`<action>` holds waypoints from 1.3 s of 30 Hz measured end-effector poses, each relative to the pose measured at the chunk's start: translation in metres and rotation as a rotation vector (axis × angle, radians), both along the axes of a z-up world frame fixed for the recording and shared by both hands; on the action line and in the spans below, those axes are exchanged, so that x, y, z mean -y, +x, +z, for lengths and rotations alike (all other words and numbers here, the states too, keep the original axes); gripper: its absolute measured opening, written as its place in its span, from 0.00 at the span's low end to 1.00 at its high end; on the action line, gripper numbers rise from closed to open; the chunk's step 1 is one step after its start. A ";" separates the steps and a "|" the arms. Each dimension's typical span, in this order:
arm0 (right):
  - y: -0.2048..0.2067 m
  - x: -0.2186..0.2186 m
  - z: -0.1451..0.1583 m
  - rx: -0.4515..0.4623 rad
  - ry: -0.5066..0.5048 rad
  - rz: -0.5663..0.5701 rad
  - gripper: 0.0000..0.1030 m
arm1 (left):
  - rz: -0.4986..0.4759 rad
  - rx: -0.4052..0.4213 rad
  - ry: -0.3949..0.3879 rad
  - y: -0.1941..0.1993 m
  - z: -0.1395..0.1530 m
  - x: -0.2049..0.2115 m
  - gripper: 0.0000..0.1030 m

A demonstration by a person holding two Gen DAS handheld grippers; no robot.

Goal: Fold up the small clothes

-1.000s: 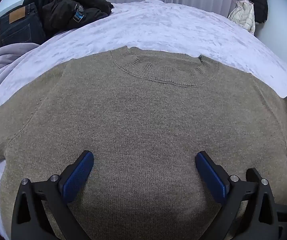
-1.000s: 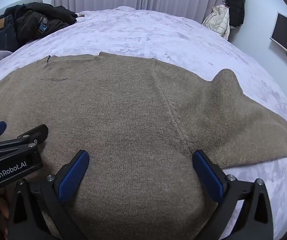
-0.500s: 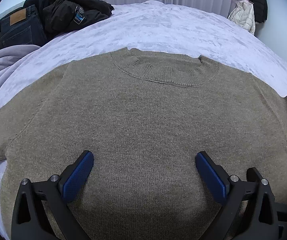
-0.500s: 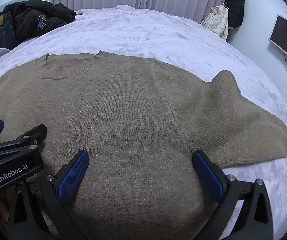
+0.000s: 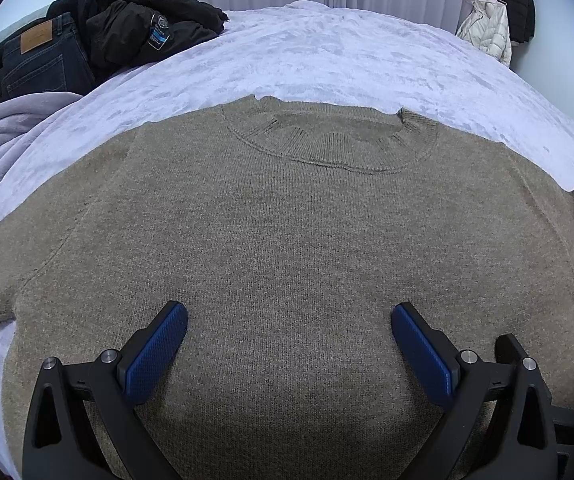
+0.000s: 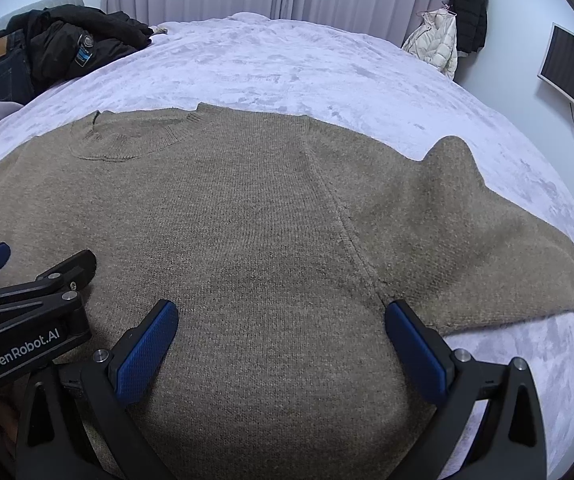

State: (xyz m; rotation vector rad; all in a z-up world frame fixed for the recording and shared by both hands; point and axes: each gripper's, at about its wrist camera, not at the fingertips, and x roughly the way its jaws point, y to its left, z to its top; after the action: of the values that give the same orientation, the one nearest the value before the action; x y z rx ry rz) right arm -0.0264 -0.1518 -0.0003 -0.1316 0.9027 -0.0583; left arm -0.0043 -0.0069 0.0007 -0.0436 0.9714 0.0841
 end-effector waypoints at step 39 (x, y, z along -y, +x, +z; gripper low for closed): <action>0.006 0.003 0.003 -0.053 0.012 0.012 1.00 | 0.013 -0.068 0.024 0.007 0.003 0.003 0.99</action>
State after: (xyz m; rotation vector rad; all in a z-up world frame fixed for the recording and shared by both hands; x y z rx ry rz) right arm -0.0202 -0.1543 0.0026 -0.1283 0.9553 -0.0380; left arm 0.0030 -0.0096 0.0038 -0.0248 1.0382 0.1097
